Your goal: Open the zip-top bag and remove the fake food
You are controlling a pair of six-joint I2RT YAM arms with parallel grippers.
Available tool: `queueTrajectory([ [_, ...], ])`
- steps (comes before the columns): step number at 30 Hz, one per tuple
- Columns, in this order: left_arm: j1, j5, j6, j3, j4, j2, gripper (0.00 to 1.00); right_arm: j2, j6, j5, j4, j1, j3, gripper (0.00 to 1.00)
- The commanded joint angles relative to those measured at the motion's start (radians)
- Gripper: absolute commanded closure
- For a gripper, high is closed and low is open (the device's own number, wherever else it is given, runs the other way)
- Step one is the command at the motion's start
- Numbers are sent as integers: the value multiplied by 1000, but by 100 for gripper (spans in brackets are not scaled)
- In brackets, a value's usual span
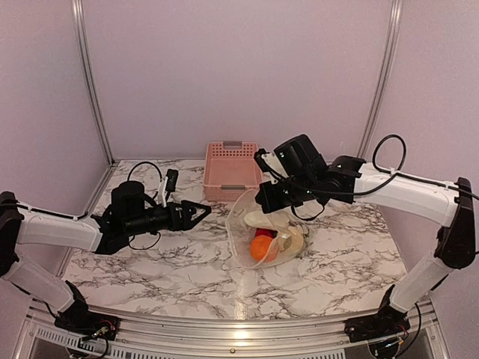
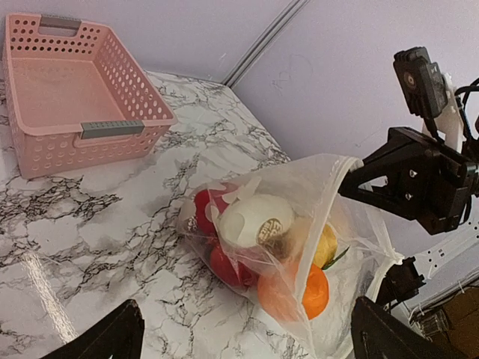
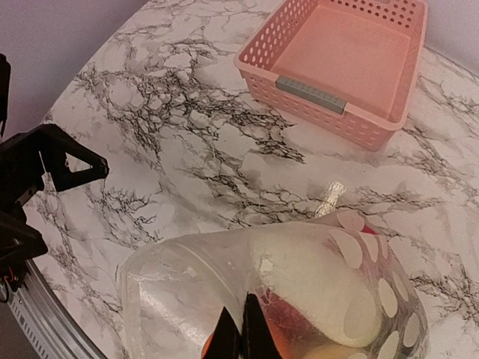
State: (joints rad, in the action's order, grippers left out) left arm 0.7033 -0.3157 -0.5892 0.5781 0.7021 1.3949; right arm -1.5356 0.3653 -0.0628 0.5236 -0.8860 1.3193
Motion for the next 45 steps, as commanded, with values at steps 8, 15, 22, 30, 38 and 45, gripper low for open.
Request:
queueTrajectory([
  [8, 191, 99, -130, 22, -27, 158, 16, -11, 4, -33, -87, -10, 80, 100],
  [15, 184, 171, -107, 199, -147, 287, 85, 74, 13, -70, -65, -10, -7, 100],
  [22, 145, 40, -106, 402, -151, 479, 100, 143, 38, -78, 25, -11, -45, 100],
  [30, 130, -46, -17, 619, -255, 625, 100, 155, 79, -92, 26, -11, -101, 100],
  [38, 32, -22, 27, 484, -289, 532, 93, -6, 37, -26, -81, 38, -78, 96],
  [45, 25, 67, 142, 368, -331, 382, 55, -46, 48, -10, -178, 63, -110, 100],
])
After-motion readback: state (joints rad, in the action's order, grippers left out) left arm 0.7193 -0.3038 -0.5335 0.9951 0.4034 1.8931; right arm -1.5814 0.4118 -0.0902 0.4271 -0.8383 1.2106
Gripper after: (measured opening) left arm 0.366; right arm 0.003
